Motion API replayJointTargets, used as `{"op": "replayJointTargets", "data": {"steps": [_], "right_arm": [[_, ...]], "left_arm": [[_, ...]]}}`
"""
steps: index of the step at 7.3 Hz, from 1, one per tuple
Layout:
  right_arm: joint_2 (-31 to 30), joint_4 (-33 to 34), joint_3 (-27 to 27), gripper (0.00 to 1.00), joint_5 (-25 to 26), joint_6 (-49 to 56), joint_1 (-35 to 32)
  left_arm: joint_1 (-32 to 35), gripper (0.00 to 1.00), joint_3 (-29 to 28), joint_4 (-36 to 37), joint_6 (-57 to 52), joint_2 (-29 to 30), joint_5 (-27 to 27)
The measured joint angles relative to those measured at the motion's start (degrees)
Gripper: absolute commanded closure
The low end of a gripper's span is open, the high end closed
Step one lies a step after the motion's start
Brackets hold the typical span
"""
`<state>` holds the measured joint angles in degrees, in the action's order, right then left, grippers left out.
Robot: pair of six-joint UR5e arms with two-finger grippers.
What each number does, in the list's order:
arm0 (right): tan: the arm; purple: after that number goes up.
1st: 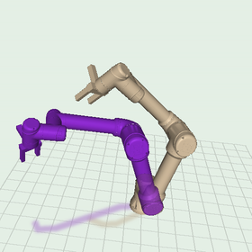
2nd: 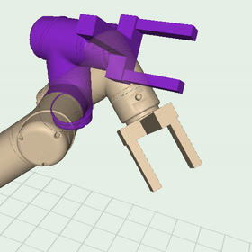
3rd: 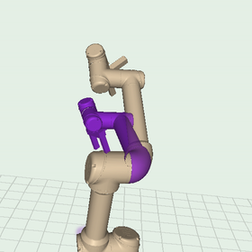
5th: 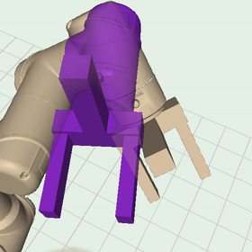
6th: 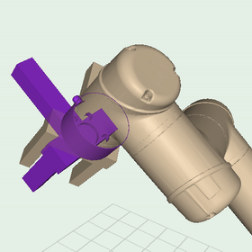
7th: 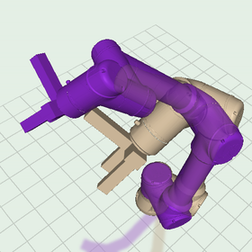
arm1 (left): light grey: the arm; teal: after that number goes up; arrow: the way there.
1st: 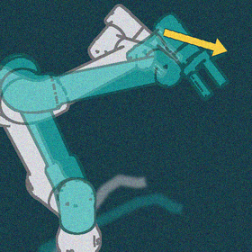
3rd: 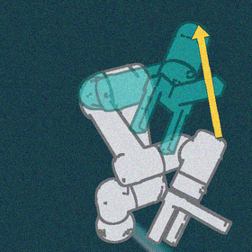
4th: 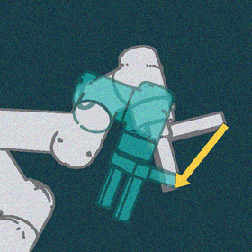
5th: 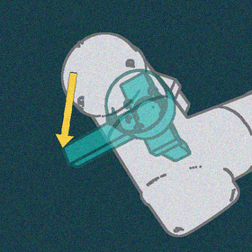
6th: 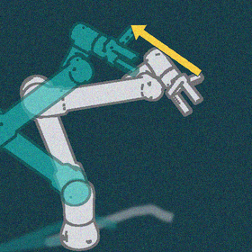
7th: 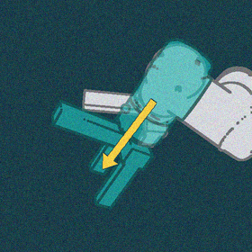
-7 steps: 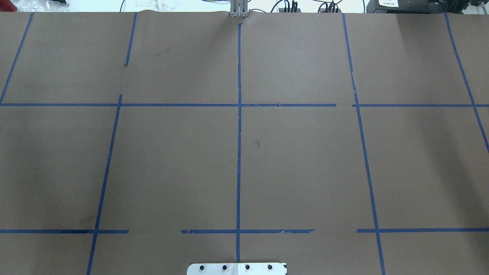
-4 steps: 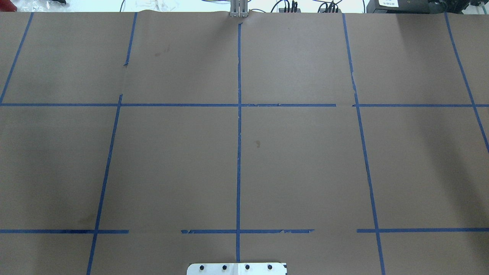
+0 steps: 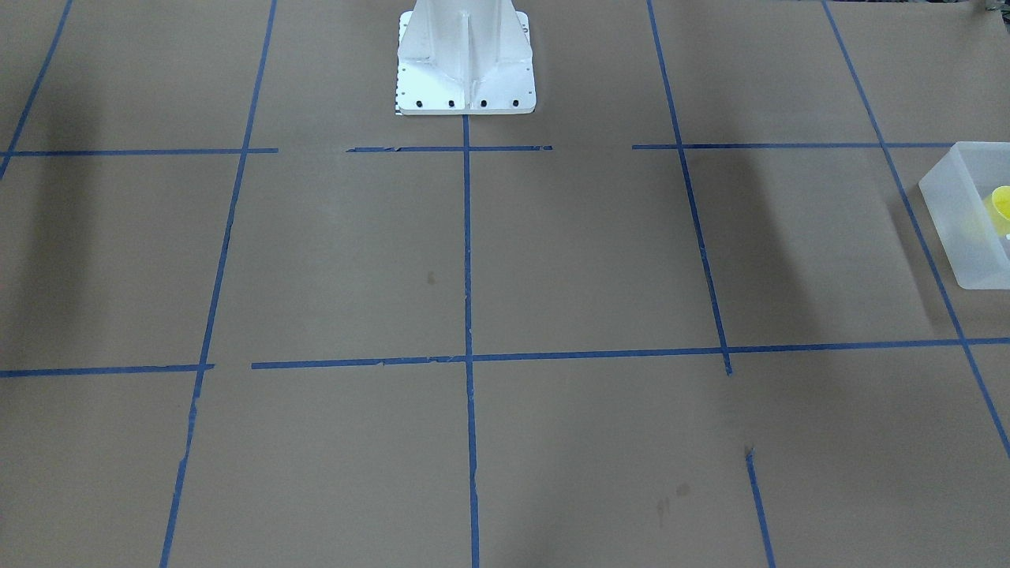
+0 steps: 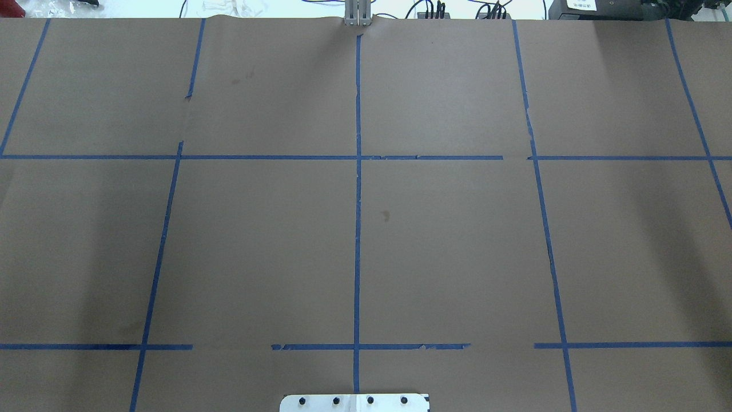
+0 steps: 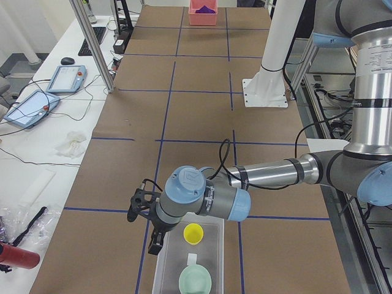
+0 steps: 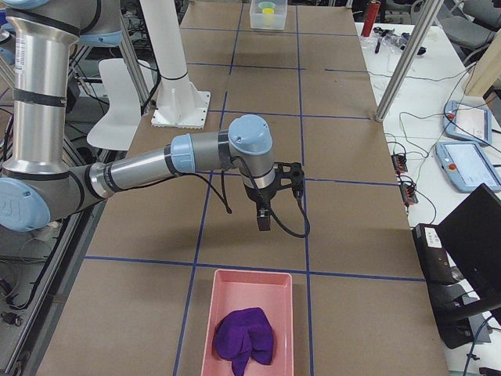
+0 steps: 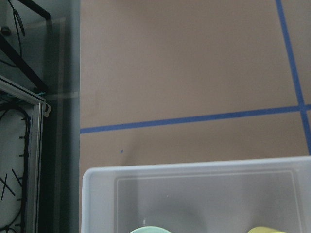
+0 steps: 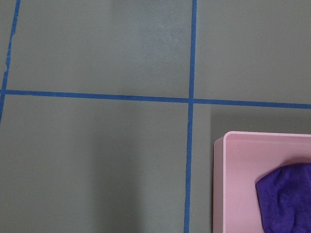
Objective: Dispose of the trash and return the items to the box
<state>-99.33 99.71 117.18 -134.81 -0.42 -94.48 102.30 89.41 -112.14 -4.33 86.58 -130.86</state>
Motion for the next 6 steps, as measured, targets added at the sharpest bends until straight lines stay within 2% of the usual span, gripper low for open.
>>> {"op": "replayJointTargets", "data": {"steps": [4, 6], "right_arm": [[-0.71, -0.19, -0.70, 0.00, -0.29, 0.06, 0.00], [-1.26, -0.21, -0.82, 0.00, -0.41, 0.06, -0.03]], "left_arm": [[-8.43, 0.00, 7.24, 2.34, 5.56, -0.56, -0.41], [-8.79, 0.00, 11.84, 9.84, 5.75, -2.38, -0.40]]}}
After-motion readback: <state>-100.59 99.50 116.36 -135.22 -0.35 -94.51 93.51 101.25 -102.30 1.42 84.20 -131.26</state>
